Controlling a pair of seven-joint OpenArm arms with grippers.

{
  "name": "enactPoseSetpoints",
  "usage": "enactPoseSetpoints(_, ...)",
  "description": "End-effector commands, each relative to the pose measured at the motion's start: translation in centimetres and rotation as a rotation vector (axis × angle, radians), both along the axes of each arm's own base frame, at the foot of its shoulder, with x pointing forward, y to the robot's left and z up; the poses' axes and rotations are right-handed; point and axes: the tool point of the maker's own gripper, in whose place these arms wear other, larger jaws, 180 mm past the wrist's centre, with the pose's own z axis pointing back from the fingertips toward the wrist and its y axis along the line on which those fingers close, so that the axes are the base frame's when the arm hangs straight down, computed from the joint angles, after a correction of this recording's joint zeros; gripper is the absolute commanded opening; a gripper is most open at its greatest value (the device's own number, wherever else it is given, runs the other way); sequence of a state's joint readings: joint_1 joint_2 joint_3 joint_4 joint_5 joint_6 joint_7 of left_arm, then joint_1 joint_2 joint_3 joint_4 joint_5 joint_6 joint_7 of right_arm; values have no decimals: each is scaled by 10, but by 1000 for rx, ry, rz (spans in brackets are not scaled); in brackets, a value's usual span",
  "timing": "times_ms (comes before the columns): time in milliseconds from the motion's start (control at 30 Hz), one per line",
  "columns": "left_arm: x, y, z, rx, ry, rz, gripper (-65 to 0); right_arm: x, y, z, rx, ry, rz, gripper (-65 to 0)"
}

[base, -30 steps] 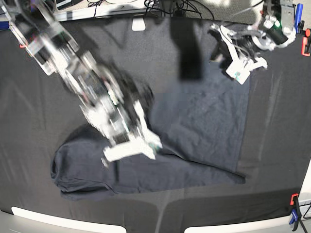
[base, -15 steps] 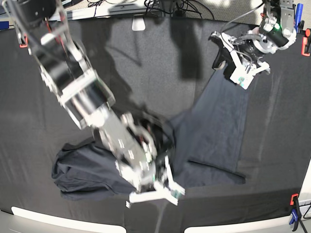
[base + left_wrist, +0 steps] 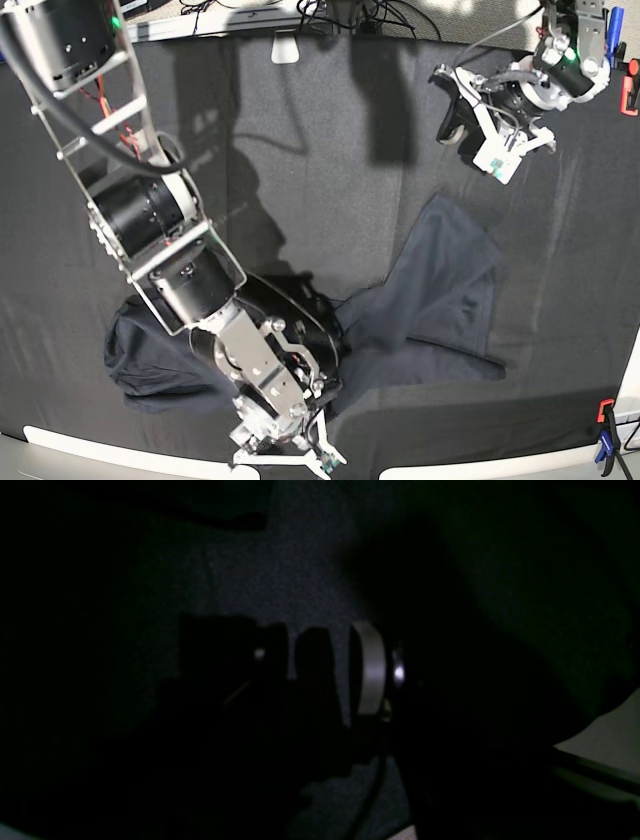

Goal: Layout the t-shirt on the table in an organized manner, then fold the t-shirt properly
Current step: 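Grasp the shirt corner with the right gripper and fold it inward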

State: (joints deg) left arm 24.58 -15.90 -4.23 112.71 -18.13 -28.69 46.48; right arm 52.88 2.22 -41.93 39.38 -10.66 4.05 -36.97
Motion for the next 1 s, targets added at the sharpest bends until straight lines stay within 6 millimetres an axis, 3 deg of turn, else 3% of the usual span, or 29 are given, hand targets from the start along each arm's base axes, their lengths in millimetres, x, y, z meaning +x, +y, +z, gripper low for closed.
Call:
enactPoseSetpoints(0, 5, -1, 9, -17, -36, 0, -470, 14, 4, 34, 8, -75, -8, -338)
enactPoseSetpoints(167, 6, -1, 10, -17, -38, 0, -470, 6, -5, 25, -27, -11, -64, -335)
enactPoseSetpoints(367, 7, -1, 11, -20, -46, 1, -470, -7, 18, 16, 66, 55, -24, -336)
enactPoseSetpoints(533, 14, 2, 13, 6, -65, -1, -470, -45, 57, -7, 85, 116, 126, -336)
enactPoseSetpoints(633, 20, 2, 17, 6, -82, 0, -470, -73, 67, -31, 76, 161, 165, -336)
enactPoseSetpoints(800, 25, 2, 20, 6, -96, 0, -470, -94, 54, -67, 29, 173, 147, -338)
enactPoseSetpoints(967, 25, 2, 20, 5, -96, 0, -470, -92, 29, -75, 15, 121, 112, -338)
